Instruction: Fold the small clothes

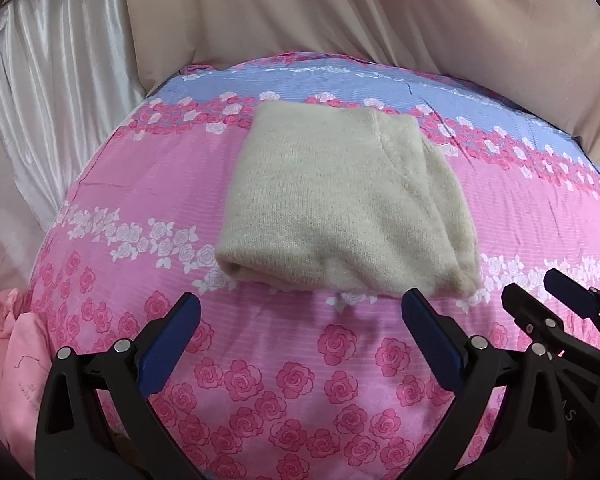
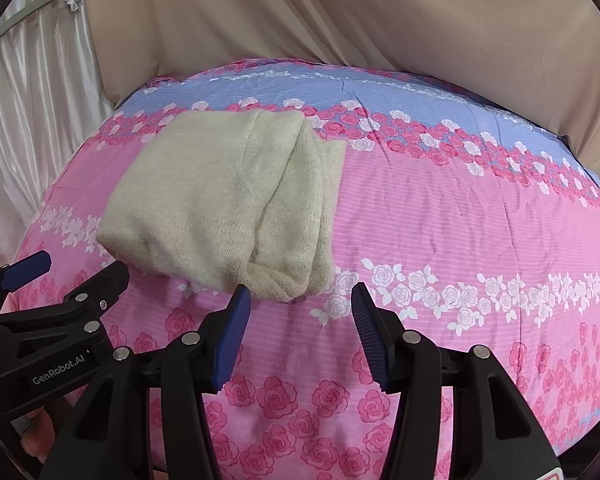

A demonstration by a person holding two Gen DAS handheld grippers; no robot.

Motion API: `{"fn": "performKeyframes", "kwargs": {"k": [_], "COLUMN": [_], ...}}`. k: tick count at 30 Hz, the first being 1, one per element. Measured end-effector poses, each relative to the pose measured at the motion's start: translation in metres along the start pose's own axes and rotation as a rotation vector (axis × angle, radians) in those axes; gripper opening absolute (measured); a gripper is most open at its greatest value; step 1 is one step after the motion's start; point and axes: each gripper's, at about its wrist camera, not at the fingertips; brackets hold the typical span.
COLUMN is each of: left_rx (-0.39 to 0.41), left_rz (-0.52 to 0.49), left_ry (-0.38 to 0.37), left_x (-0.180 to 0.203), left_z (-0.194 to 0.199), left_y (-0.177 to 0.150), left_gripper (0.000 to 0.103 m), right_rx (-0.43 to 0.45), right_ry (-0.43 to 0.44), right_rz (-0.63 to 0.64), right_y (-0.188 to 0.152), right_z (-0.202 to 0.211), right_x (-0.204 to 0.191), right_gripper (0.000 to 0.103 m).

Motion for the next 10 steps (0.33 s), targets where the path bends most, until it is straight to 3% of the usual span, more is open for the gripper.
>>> {"fn": "performKeyframes", "kwargs": {"k": [10], "left_rx": [-0.011], "left_rz": [-0.006], "left_ry": [-0.006], "left_x": [0.004], "left_z": [0.0004], "left_y": [-0.0029], "left_gripper": [0.098], "right_rx": [-0.005], "right_ry": [0.006], "right_rz": [0.005], "right_y": [-0.0017], "right_z": [-0.0034], "right_x": [0.0033], "right_gripper": [0.051]}}
Point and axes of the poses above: each gripper's, at about its wrist camera, not at the fingertips, and z roughly against the way its jaws point, x to its right, y to its top, and after that the axes turned 8 degrees about x, right-handed
